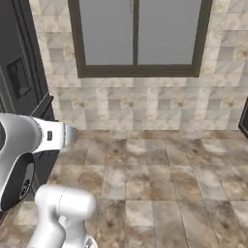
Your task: Take 2 condiments from the cabinet and move them on the counter near the stove.Make sure the condiments are lined up with each other, next to each other.
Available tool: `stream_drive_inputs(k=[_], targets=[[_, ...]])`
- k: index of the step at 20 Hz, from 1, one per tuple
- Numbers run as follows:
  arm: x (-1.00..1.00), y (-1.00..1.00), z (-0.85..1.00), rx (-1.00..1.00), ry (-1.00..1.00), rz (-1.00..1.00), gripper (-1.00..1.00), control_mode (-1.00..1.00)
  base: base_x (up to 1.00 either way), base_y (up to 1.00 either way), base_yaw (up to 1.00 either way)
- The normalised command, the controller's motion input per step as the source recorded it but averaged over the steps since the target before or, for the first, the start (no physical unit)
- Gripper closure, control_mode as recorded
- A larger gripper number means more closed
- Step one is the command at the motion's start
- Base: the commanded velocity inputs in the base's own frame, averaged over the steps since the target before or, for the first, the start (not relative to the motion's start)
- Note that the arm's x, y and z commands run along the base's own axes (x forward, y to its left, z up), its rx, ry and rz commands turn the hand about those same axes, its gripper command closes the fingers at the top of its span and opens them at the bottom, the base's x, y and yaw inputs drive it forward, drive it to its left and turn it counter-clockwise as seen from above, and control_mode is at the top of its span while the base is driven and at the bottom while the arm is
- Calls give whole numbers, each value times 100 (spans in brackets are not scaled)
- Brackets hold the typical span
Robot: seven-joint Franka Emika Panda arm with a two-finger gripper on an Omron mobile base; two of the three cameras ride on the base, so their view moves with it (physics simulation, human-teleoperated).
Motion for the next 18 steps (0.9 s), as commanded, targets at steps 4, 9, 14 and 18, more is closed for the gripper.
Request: stream_drive_inputs(k=[4,9,14,18], targets=[[0,0,0,0,0,0,-100,100,21,-36,-73],[0,0,0,0,0,0,-100,100,89,-47,-31],[0,0,0,0,0,0,-100,100,100,-31,0],[0,0,0,0,0,0,-100,100,100,-10,0]])
